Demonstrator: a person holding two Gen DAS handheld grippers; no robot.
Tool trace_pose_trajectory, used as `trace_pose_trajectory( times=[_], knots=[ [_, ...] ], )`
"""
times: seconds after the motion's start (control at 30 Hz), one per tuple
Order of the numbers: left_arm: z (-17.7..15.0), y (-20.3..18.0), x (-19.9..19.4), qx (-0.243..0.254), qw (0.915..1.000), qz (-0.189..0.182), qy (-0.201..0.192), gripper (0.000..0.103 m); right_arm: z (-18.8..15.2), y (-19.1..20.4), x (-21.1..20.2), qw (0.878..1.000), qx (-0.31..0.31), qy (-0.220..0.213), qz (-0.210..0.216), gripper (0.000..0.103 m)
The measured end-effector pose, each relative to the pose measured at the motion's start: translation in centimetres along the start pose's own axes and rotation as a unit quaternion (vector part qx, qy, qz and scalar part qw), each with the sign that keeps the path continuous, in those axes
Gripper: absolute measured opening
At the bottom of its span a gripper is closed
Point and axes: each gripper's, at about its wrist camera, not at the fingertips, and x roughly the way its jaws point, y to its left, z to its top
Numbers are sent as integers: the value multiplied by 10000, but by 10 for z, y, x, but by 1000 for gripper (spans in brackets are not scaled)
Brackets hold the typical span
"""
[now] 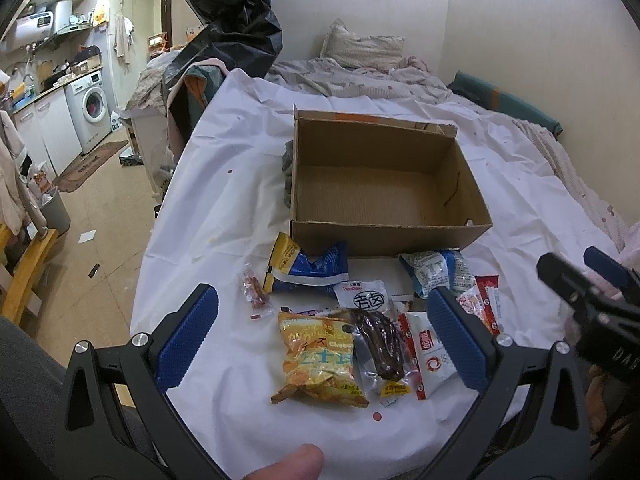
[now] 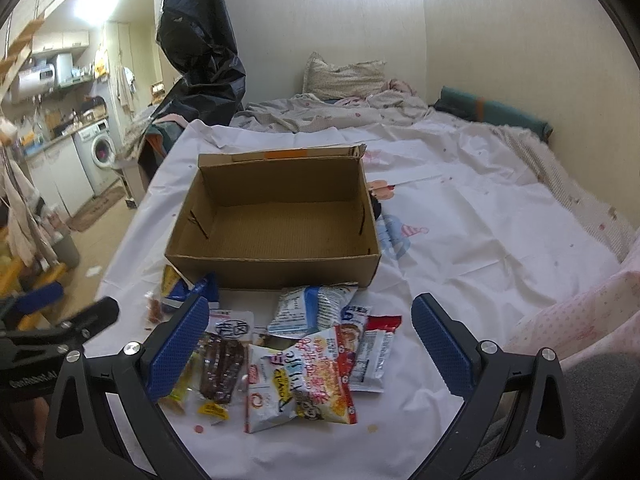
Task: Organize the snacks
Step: 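Grasp the yellow chip bag with the left tool while the right tool grasps the white-red chicken bag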
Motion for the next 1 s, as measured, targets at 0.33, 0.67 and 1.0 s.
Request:
trace_pose_trajectory(
  times=[0.33,0.67,1.0],
  knots=[
    [33,5,18,60,9959,-238,867,103,40,-21,10,9986,305,335,259,103],
    [43,24,67,-53,9815,-139,1907,103,40,-39,64,9838,658,1485,759,103],
    [16,57,120,-571,9614,12,2693,97,16,-39,86,9809,736,1732,492,103]
  ],
)
